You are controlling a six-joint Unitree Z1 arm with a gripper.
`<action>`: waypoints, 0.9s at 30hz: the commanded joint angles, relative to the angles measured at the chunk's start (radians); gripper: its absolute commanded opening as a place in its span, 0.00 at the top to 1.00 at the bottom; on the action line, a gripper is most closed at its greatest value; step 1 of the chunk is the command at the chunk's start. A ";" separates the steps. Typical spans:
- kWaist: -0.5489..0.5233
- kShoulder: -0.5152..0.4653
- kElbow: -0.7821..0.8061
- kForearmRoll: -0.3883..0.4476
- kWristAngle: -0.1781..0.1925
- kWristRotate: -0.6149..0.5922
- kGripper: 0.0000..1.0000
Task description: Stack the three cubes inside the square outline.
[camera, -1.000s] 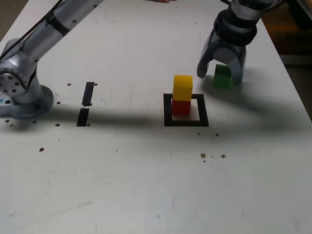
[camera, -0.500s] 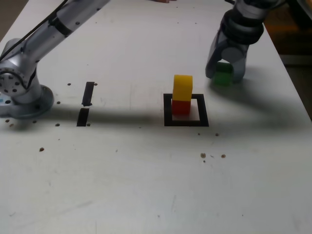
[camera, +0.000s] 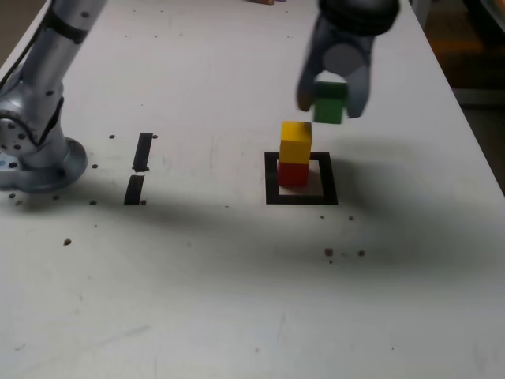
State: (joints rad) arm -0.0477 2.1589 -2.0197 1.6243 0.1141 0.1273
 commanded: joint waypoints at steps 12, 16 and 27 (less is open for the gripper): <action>-0.116 -0.212 0.118 0.014 -0.024 -0.150 0.95; -0.116 -0.201 0.139 0.014 -0.024 -0.152 0.95; -0.116 -0.138 0.159 0.011 -0.027 -0.152 0.95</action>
State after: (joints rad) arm -0.1631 2.0171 -1.8664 1.6243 0.0875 -0.0234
